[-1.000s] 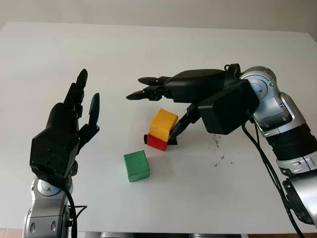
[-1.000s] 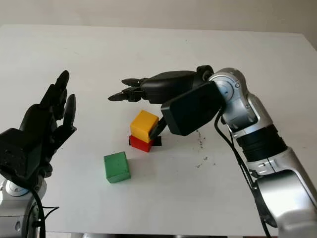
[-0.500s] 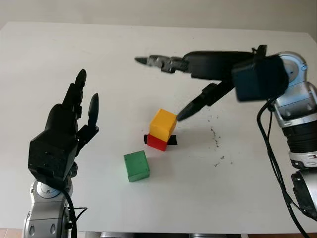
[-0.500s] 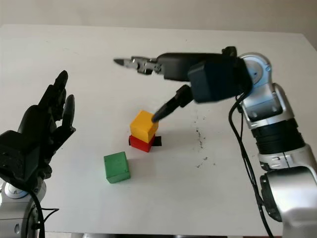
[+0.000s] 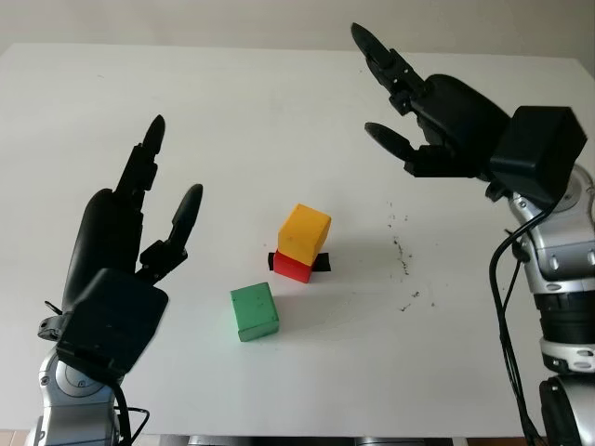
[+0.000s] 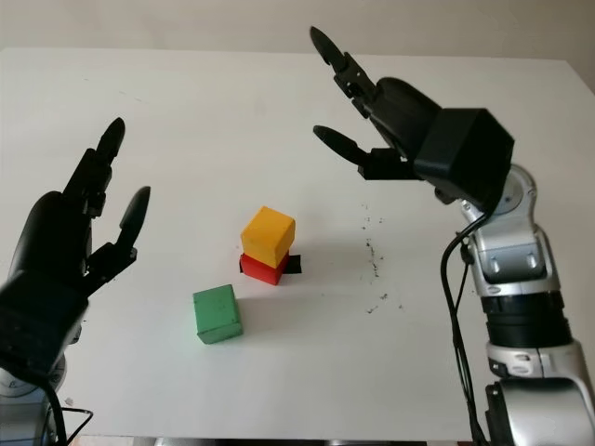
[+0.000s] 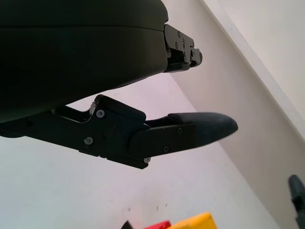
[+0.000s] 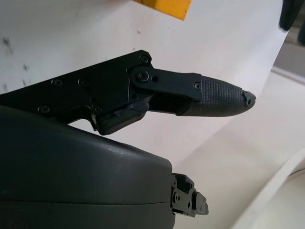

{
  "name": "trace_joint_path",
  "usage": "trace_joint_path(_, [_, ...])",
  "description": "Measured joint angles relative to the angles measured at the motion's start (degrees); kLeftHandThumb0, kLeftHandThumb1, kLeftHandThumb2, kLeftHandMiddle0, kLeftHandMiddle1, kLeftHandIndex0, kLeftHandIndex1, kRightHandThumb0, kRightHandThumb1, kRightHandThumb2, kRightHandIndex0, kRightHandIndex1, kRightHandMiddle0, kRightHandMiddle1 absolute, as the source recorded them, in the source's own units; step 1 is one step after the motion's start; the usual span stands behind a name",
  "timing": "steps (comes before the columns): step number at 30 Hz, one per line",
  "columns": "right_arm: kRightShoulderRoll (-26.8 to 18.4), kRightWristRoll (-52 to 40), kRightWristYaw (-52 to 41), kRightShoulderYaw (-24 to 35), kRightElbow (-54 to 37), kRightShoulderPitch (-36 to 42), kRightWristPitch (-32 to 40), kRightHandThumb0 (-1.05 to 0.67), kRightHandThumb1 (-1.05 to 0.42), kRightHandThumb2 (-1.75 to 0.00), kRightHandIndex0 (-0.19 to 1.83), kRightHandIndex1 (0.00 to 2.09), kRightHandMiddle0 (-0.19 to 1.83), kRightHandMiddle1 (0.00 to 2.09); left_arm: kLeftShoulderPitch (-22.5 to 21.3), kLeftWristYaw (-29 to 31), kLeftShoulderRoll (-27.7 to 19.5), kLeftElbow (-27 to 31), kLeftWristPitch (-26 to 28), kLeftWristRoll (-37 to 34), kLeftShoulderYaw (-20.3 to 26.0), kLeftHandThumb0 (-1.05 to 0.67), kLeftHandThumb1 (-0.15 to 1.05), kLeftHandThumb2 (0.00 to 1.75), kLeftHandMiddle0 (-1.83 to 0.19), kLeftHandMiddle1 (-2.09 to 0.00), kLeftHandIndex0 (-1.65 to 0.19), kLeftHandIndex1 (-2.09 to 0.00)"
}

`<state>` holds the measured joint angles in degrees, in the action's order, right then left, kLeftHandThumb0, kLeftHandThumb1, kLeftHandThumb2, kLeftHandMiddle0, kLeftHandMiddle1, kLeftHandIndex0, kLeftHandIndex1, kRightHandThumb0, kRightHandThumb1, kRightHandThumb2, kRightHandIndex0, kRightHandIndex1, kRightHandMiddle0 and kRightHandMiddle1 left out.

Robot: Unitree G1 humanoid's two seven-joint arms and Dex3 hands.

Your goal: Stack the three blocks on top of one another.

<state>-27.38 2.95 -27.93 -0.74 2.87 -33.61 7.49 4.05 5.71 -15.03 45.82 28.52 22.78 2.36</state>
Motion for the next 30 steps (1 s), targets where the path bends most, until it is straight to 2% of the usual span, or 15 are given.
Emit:
trace_joint_path(5, [4.4, -1.4, 5.5, 0.8, -3.9, 5.4, 5.6, -0.75, -1.05, -0.73, -0.19, 0.0, -0.19, 0.0, 2.0, 4.7, -2.0, 5.5, 2.1, 3.4, -0.7, -0.79, 1.05, 0.26, 0.08, -0.04, -0.09, -0.05])
trace_joint_path(10, [10.5, -4.7, 11.2, 2.6, -7.4, 11.4, 10.0, -0.76, -1.05, -0.71, -0.19, 0.0, -0.19, 0.0, 3.5, 14.1, -8.0, 11.0, 7.1, 10.0, -2.2, -0.86, 1.05, 0.12, 0.12, -0.05, -0.13, -0.07])
trace_joint_path(13, [12.2, -5.5, 13.1, 2.8, -8.0, 12.9, 10.8, -0.75, -1.05, -0.7, -0.19, 0.0, -0.19, 0.0, 3.5, 19.9, -10.9, 12.1, 6.9, 13.6, -2.4, -0.89, 1.05, 0.09, 0.1, -0.06, -0.17, -0.08])
trace_joint_path(17, [12.8, -6.3, 14.6, 4.2, -8.1, 13.0, 10.9, -0.78, -1.05, -0.68, -0.19, 0.0, -0.19, 0.0, 3.5, 28.0, -11.8, 12.6, 3.1, 18.1, -1.9, -0.93, 1.03, 0.07, 0.09, -0.06, -0.23, -0.1])
trace_joint_path(20, [12.9, -7.0, 15.1, 5.1, -8.1, 12.9, 10.8, -0.78, -1.05, -0.68, -0.19, 0.0, -0.19, 0.0, 4.3, 32.2, -10.5, 13.0, -1.4, 20.2, -1.7, -0.93, 1.02, 0.06, 0.1, -0.05, -0.23, -0.09])
trace_joint_path(26, [13.3, -8.0, 15.9, 5.6, -8.0, 12.9, 10.9, -0.77, -1.05, -0.67, -0.19, 0.0, -0.19, 0.0, 8.7, 33.7, -7.4, 13.2, -11.9, 28.0, -1.9, -0.92, 1.0, 0.05, 0.09, -0.06, -0.25, -0.1])
trace_joint_path(30, [13.5, -8.1, 16.5, 5.6, -8.0, 13.0, 10.9, -0.77, -1.05, -0.67, -0.19, 0.0, -0.19, 0.0, 11.2, 33.2, -5.8, 13.2, -16.5, 33.3, -2.4, -0.89, 1.01, 0.06, 0.1, -0.05, -0.24, -0.09])
